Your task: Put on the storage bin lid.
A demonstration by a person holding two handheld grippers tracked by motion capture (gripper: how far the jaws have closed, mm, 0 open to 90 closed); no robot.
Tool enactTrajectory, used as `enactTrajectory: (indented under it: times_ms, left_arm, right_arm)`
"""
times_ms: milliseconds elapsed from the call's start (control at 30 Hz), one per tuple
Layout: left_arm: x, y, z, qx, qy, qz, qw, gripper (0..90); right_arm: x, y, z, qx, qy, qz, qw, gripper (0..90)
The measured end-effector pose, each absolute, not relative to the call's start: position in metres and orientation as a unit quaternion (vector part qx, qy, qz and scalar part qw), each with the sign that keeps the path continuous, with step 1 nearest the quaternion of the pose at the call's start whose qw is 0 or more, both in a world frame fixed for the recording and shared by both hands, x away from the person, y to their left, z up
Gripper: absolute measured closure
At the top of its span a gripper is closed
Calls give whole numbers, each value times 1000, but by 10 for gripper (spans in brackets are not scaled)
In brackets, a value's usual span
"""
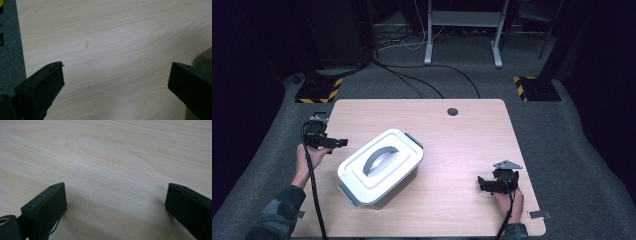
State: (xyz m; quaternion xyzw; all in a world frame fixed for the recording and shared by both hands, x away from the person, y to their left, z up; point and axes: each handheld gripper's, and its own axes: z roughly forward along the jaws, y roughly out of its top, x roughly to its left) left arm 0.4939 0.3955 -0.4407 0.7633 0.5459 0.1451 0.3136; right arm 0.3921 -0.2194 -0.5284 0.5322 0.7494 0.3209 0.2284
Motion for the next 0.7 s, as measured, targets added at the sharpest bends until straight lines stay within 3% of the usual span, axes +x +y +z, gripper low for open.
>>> enactTrajectory:
  times_ms: [700]
  left_arm:
    - [491,389,-506,765,544,133,318,6]
  right_arm:
    - [392,-219,-528,532,749,321,228,32]
